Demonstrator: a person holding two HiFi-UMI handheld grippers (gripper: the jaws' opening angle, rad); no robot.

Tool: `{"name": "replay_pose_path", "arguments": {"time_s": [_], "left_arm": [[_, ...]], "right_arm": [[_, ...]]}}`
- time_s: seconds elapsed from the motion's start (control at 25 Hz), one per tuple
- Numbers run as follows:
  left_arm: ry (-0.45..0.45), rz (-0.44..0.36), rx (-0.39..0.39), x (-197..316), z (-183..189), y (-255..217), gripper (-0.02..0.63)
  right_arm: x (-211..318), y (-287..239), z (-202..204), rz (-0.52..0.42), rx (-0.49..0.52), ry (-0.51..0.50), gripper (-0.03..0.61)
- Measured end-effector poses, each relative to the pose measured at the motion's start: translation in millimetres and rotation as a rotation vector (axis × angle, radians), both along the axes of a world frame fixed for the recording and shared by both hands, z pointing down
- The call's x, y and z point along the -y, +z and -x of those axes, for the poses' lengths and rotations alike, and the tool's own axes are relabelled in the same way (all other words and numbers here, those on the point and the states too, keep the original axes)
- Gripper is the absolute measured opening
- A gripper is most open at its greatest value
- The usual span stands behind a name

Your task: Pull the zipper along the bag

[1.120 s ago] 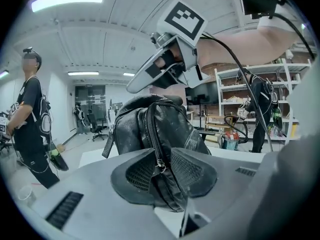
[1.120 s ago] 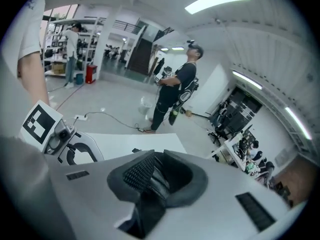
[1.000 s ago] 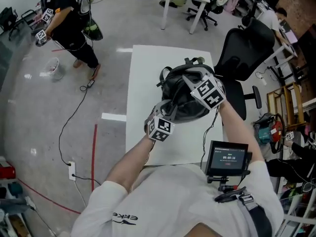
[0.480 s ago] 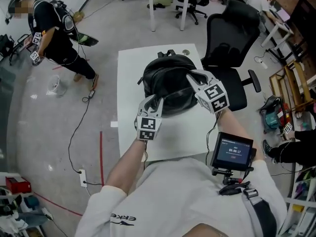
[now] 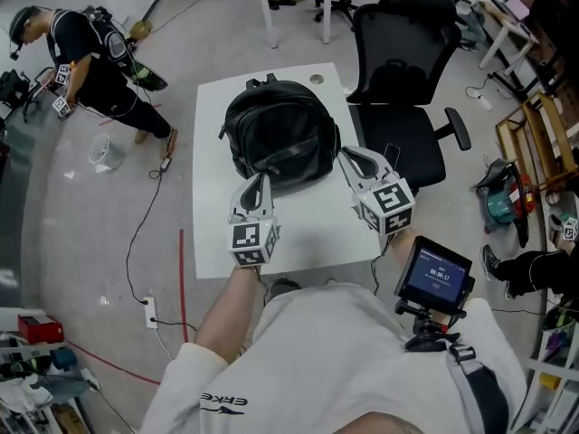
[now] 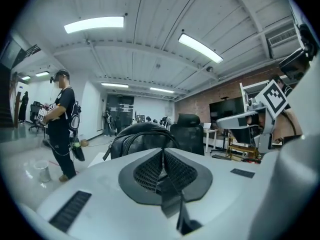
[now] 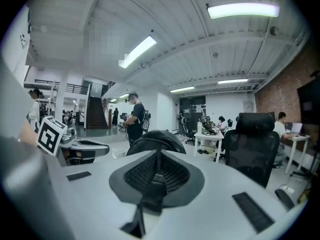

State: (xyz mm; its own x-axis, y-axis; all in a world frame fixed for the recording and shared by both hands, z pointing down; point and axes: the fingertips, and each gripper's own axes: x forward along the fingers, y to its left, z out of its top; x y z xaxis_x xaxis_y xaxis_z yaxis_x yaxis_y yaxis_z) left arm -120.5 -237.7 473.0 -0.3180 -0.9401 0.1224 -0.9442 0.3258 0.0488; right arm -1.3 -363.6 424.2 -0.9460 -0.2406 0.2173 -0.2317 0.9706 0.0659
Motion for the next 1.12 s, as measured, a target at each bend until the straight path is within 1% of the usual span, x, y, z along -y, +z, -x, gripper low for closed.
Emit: {"name": "replay_pose_path", "arguments": {"time_s": [0.24,0.36,0.52,0.64,0.84,0.96,1.12], "left_arm": [[-0.072,-0.018,-0.009,-18,-40,-8,0.005],[-0.089,-0.02,-0.017,-27,-59,-8,0.004],[-0.104,-0.02,-0.028,-41,-73,-6,0.003],[-0.099,-0.017,-0.039,-49,-79,-6,0.003],[-0.062,-0.009,-0.067,-65,-89,-6,0.003],[-0.053,-0.008,-0.073,-73,-88,-6,0.003],[-0.037,-0.005,-0.085,-81,-87,-3,0.003]], "right_arm": [[-20,7,-44,0.035,0.033,-0.037,0.015],[-27,12,-60,0.048,0.043,-0.05,0.011],[-36,23,-77,0.067,0.049,-0.052,0.006],[-42,27,-87,0.081,0.051,-0.04,0.005],[-54,36,-100,0.106,0.04,0.004,0.005],[-63,36,-100,0.115,0.039,0.024,0.004],[-79,33,-97,0.108,0.037,0.022,0.003]]}}
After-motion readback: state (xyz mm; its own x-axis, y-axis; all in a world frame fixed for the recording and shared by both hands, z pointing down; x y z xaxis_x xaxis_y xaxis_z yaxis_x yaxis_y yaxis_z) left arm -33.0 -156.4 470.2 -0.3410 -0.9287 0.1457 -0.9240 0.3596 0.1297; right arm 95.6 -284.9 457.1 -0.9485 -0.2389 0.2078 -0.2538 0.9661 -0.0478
